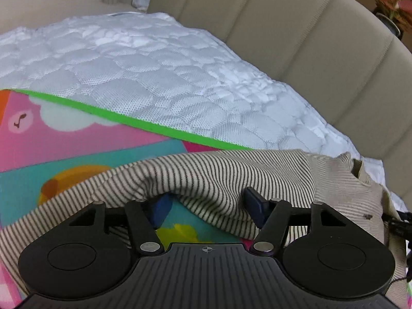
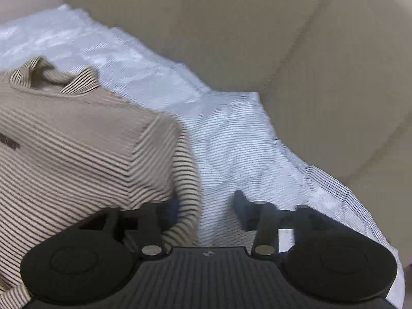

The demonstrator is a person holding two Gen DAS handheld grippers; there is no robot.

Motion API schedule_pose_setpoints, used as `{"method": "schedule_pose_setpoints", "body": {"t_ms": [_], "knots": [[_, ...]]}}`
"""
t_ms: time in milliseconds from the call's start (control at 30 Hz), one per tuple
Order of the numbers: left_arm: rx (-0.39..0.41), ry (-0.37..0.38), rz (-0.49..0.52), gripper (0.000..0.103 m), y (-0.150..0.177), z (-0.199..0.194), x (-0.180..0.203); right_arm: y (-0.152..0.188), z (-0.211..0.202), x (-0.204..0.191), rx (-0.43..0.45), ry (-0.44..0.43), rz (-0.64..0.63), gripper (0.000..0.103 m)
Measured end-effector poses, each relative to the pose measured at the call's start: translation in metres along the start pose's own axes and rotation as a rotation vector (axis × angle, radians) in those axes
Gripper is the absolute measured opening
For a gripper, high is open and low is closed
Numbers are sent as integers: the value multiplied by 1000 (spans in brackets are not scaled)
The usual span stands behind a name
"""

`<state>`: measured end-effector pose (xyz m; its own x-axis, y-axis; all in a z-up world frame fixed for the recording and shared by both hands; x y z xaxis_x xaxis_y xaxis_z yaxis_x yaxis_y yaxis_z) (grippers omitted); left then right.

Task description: Fold clothes

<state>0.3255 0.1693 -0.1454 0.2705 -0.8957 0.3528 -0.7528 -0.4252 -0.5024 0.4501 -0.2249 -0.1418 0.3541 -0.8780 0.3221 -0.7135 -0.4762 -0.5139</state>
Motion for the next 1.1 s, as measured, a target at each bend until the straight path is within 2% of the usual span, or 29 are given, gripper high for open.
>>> {"method": "schedule_pose_setpoints", "body": {"t_ms": [33, 133, 200, 267, 300, 400, 433, 500, 533, 600, 667, 733, 767, 833, 1000, 1033, 1067, 1100], "knots": [[5, 7, -16, 63, -2, 1, -4, -2, -8, 6, 10, 1, 16, 56], [36, 10, -61, 61, -9, -2, -14, -1, -43, 22, 39, 17, 55, 58], [56, 10, -82, 61, -11, -5, -17, 9, -74, 21, 60, -13, 70, 64], [57, 22, -91, 68, -9, -8, -13, 19, -104, 19, 81, -42, 85, 72], [56, 29, -91, 74, -7, -11, -10, 24, -120, 19, 91, -58, 92, 80], [66, 19, -22, 87, 3, -24, 7, 50, -163, 3, 110, -172, 90, 87], [72, 9, 10, 90, 7, -30, 14, 61, -176, -5, 108, -219, 79, 93], [68, -8, 49, 94, 18, -38, 26, 83, -188, -24, 81, -323, 57, 99], [56, -10, 56, 94, 24, -42, 31, 93, -189, -39, 68, -348, 29, 99], [13, 5, 129, 94, 46, -54, 49, 113, -191, -70, 41, -395, -26, 99], [-30, 20, 203, 95, 68, -66, 66, 126, -184, -99, 23, -366, -114, 96], [-73, 34, 276, 97, 90, -78, 83, 134, -181, -109, 23, -303, -197, 92], [-94, 42, 313, 98, 101, -84, 92, 136, -187, -108, 25, -308, -218, 92], [-139, 49, 454, 100, 134, -100, 106, 140, -200, -106, 29, -317, -261, 94], [-225, 74, 767, 102, 209, -122, 142, 176, -217, -129, -7, -331, -496, 98], [-229, 68, 817, 102, 219, -123, 149, 180, -214, -137, -4, -302, -540, 97], [-233, 63, 868, 103, 230, -124, 155, 179, -212, -140, 20, -248, -556, 94], [-229, 29, 897, 103, 234, -121, 157, 177, -210, -142, 44, -197, -569, 81]]}}
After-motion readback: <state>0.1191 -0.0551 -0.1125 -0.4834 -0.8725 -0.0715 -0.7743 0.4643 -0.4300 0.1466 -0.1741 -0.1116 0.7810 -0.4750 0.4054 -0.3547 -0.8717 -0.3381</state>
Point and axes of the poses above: each gripper's, at about its wrist camera, not at the fingertips, and z roughly the way its jaws point, x to its right, y to its underside, the point moved 10 cm from there along z, roughly the way its jaws point, and after that the axes turned 9 degrees about -x, right-handed, at the moved point
